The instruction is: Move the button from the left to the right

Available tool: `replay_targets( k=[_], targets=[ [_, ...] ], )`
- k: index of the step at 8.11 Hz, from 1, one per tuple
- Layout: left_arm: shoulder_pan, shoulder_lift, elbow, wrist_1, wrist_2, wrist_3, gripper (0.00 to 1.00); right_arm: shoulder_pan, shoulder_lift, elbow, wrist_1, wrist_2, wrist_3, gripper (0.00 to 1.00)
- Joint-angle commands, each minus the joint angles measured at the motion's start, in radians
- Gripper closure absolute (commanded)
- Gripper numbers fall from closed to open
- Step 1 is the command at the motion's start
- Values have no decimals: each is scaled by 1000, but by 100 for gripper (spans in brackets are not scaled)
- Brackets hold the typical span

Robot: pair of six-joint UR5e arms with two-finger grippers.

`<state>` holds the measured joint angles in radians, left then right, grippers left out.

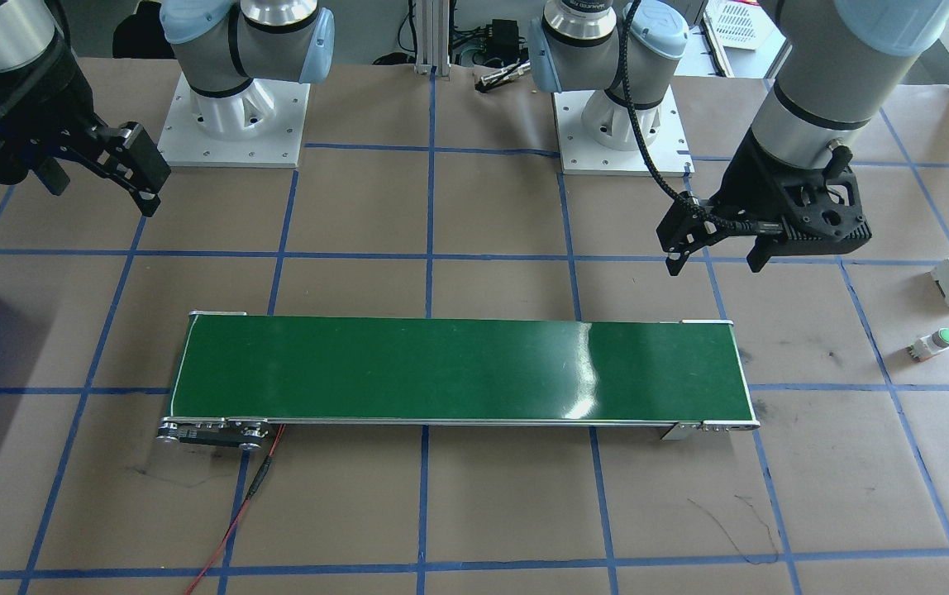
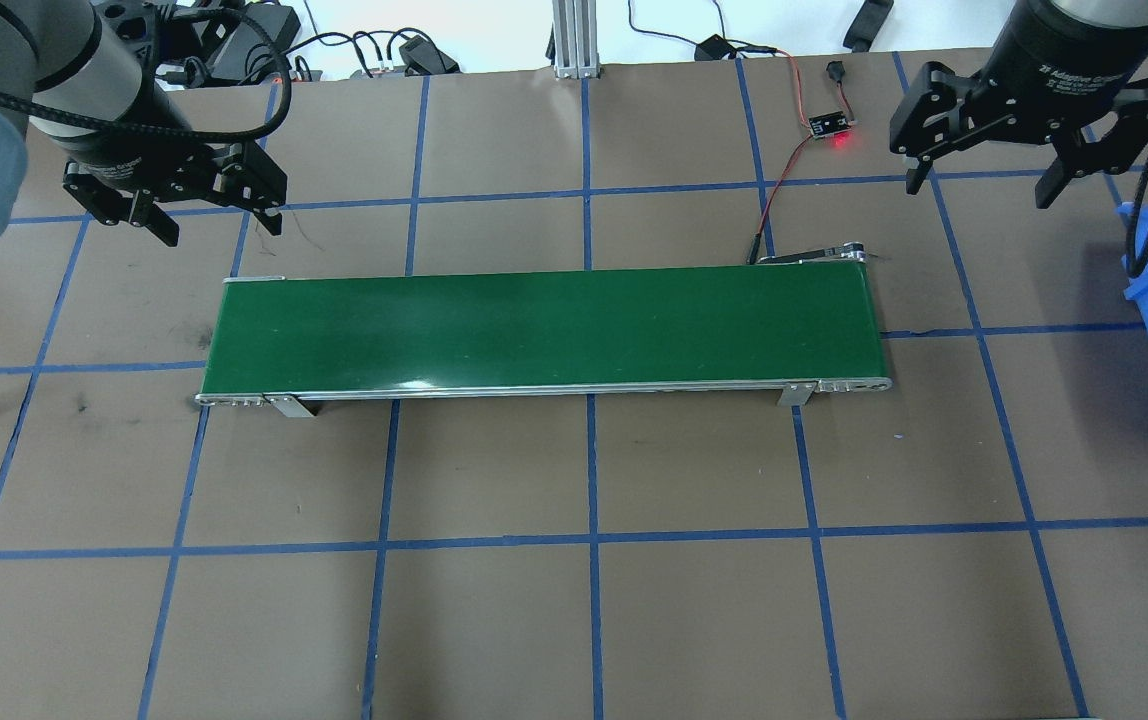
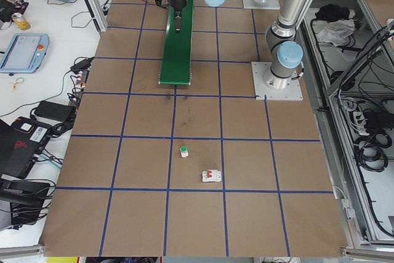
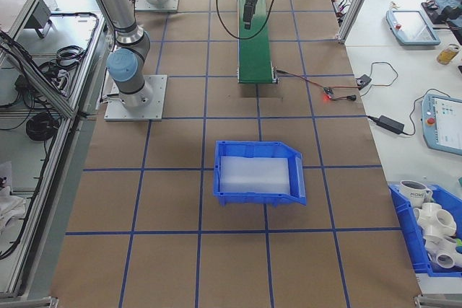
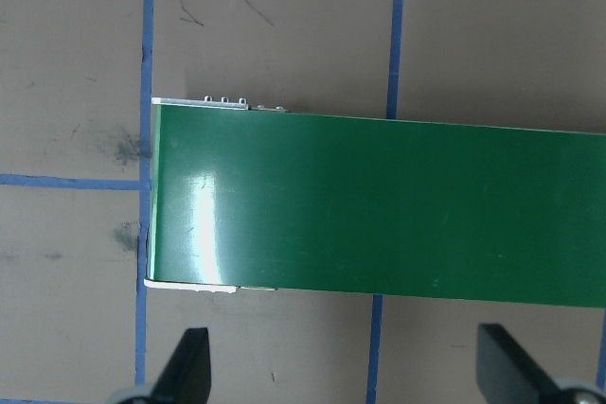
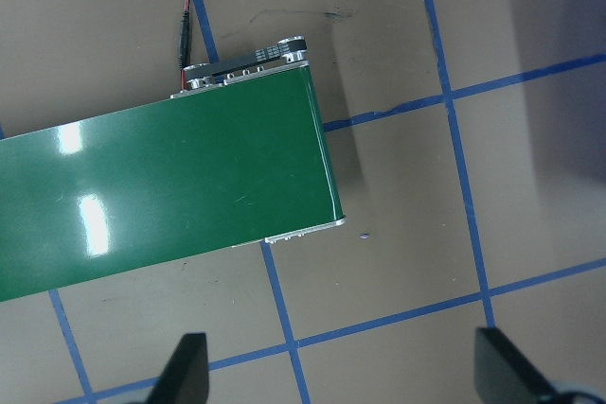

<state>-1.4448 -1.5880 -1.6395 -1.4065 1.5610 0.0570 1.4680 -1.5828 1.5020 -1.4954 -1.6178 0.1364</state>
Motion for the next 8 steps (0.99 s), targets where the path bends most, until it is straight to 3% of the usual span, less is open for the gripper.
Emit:
replay_targets(
  k=[1,3,6,8],
  targets=[
    [18,5,-2,-5,-6,18,0,0,0,-2,-2,-19,-3,0],
    [131,-3,4,-2,20,155,0,2,3,1,-2,-16,-1,0],
    [491,-41,-5,3,7,458,0,0,3,0,-2,-18,-1,0],
    [598,-140,0,120,16,654,0,2,-5,4,4,-11,0,0]
  ],
)
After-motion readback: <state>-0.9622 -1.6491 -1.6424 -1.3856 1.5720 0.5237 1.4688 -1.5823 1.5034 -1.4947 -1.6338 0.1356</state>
